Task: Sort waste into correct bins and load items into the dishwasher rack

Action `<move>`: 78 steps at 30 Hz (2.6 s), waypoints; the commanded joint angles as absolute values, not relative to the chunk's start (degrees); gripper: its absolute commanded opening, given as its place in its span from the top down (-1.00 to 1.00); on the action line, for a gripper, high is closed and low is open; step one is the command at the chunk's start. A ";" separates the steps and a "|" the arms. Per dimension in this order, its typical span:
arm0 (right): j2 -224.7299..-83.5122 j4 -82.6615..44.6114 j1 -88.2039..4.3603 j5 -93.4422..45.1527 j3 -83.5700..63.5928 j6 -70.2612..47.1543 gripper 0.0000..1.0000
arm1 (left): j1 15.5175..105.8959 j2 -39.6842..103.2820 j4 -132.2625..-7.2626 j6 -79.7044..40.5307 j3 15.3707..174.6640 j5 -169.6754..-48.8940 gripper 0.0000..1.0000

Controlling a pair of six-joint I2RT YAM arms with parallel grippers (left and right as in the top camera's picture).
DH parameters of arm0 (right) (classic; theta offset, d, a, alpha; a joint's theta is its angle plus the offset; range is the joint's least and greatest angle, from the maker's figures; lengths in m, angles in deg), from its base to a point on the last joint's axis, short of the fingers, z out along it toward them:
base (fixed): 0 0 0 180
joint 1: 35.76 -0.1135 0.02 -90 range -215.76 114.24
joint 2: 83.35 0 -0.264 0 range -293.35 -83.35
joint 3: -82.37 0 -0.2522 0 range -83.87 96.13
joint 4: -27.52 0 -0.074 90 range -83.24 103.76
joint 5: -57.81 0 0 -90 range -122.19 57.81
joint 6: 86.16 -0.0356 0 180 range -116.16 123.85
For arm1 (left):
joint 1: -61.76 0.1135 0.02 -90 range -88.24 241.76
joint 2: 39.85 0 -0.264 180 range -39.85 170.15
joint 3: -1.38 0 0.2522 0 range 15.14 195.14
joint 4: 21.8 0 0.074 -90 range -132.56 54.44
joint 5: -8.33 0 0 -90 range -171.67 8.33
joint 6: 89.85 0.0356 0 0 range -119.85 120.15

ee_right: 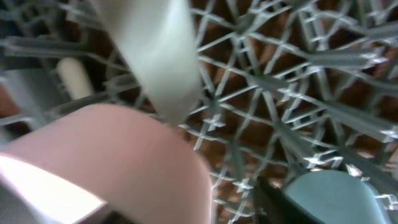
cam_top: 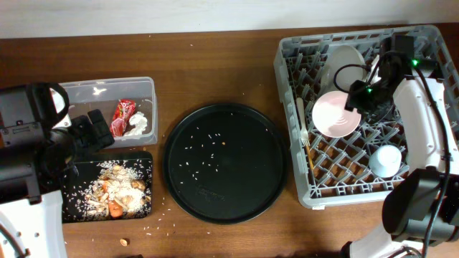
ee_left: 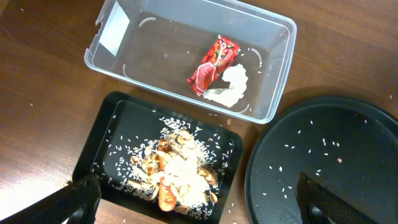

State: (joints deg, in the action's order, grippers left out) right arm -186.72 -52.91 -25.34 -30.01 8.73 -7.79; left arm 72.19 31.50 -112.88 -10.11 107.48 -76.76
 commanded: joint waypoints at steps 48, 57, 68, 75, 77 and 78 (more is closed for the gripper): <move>-195.31 -75.01 -77.84 -92.17 10.94 -29.72 -0.54 | 72.48 31.18 -112.81 -9.59 107.54 -76.89 -0.99; -146.24 -75.67 -77.84 -37.99 32.73 -22.70 -0.97 | 72.48 31.18 -112.81 -9.59 107.56 -76.89 -0.99; -117.72 -27.56 -39.62 -19.37 -28.45 1.30 -0.97 | 72.48 31.18 -112.79 -9.59 107.56 -76.89 -0.99; -83.56 -10.10 -35.99 -16.22 -73.91 1.28 -0.97 | 72.48 31.18 -112.81 -9.59 107.54 -76.89 -0.99; -83.56 0.00 -36.01 -16.29 -79.46 1.30 -0.98 | 72.48 31.18 -112.81 -9.57 107.54 -76.89 -0.99; -83.56 4.35 -36.01 -16.29 -80.86 1.30 -0.98 | 72.48 31.18 -112.81 -9.59 107.54 -76.89 -0.99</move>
